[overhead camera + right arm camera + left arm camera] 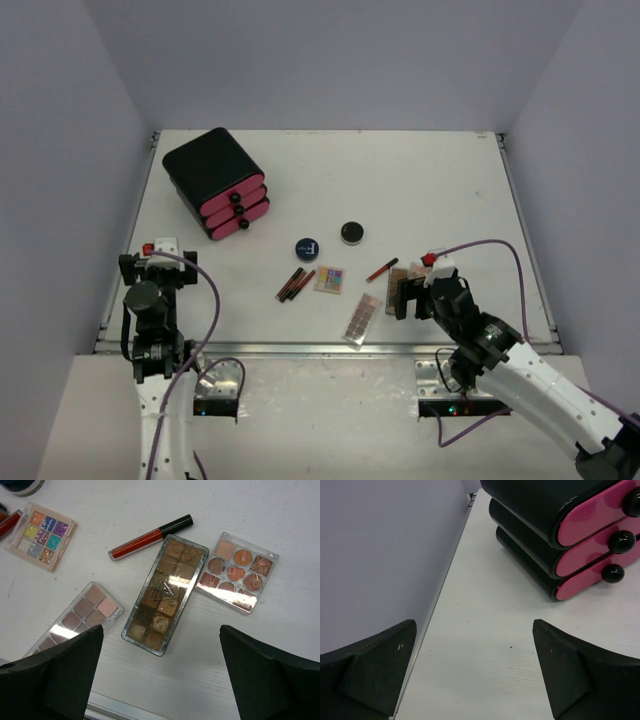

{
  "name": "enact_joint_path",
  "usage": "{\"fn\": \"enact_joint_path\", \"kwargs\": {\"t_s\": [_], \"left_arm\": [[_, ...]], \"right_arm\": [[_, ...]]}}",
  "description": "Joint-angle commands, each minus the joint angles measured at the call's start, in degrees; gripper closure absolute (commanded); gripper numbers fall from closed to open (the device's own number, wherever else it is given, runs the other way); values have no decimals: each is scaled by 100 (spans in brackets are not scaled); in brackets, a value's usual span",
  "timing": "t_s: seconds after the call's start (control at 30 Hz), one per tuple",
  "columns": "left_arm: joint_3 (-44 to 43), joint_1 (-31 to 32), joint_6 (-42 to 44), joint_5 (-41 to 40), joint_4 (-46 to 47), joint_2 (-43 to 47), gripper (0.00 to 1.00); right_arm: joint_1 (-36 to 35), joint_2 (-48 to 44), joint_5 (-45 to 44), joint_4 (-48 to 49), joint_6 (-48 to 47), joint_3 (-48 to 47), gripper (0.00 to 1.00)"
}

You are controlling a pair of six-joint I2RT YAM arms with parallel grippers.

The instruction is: Organize the makeup

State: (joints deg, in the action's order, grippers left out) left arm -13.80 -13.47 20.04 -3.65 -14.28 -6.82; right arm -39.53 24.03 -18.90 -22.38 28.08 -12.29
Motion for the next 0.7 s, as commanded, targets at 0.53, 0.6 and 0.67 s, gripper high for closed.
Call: {"fn": "enact_joint_path", "kwargs": {"t_s": [0.53, 0.6, 0.67], "left_arm": [[-7610, -24, 13, 2109, -1847, -6078, 5], [-7914, -16, -174, 2302, -1816, -6700, 5], [-7787, -6, -333, 2263, -1472, -7225, 5]], "right_arm": [[-133, 5188, 3472, 1129, -1651, -5831, 10], [-321, 5928, 3350, 1052, -1640, -6650, 10], [-747, 6883, 2910, 1348, -1780, -7478, 9]]}}
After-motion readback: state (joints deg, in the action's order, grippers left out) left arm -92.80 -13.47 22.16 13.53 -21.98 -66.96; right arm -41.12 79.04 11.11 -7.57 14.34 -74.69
